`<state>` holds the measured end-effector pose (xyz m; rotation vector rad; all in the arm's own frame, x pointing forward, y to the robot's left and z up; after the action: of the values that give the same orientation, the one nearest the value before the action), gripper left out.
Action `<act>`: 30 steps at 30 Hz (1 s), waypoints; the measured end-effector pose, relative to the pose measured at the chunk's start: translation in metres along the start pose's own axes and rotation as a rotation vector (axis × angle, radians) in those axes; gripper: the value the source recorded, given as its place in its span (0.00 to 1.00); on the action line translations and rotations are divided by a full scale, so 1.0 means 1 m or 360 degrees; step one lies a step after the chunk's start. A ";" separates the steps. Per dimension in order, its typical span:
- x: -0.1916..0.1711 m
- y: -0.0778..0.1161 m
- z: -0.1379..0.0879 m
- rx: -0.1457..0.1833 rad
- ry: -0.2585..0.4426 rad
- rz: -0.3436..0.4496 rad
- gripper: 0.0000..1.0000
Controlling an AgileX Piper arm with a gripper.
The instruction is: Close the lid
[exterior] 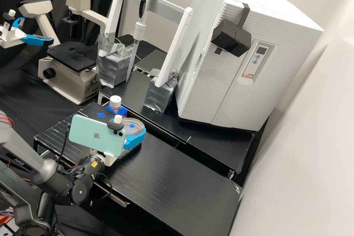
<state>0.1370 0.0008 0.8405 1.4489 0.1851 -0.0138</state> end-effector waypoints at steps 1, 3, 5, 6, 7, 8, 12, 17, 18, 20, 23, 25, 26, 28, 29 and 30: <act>0.000 0.000 0.000 0.0000 0.0000 0.0000 1.00; 0.000 0.000 0.000 0.0000 0.0000 0.0000 1.00; 0.000 0.000 0.000 0.0000 0.0000 0.0000 1.00; 0.000 0.000 0.000 -0.0001 -0.0002 -0.0001 1.00; 0.000 0.000 0.000 -0.0002 -0.0004 -0.0001 1.00; -0.001 0.001 0.001 -0.0003 -0.0014 0.0008 1.00; -0.004 0.004 0.000 -0.0009 -0.0041 0.0058 1.00; -0.010 0.009 -0.010 -0.0109 -0.0029 0.0143 1.00; -0.011 0.010 -0.013 -0.0134 -0.0009 0.0157 1.00; -0.011 0.012 -0.020 -0.0157 0.0040 0.0208 1.00; -0.011 0.015 -0.034 -0.0157 0.0157 0.0304 1.00; -0.012 0.017 -0.041 -0.0136 0.0232 0.0364 1.00; -0.012 0.018 -0.044 -0.0118 0.0269 0.0391 1.00; -0.012 0.019 -0.049 -0.0079 0.0323 0.0431 1.00; -0.012 0.020 -0.051 -0.0045 0.0351 0.0455 1.00; -0.012 0.021 -0.053 -0.0014 0.0375 0.0476 1.00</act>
<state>0.1219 0.0541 0.8570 1.4558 0.1586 0.4027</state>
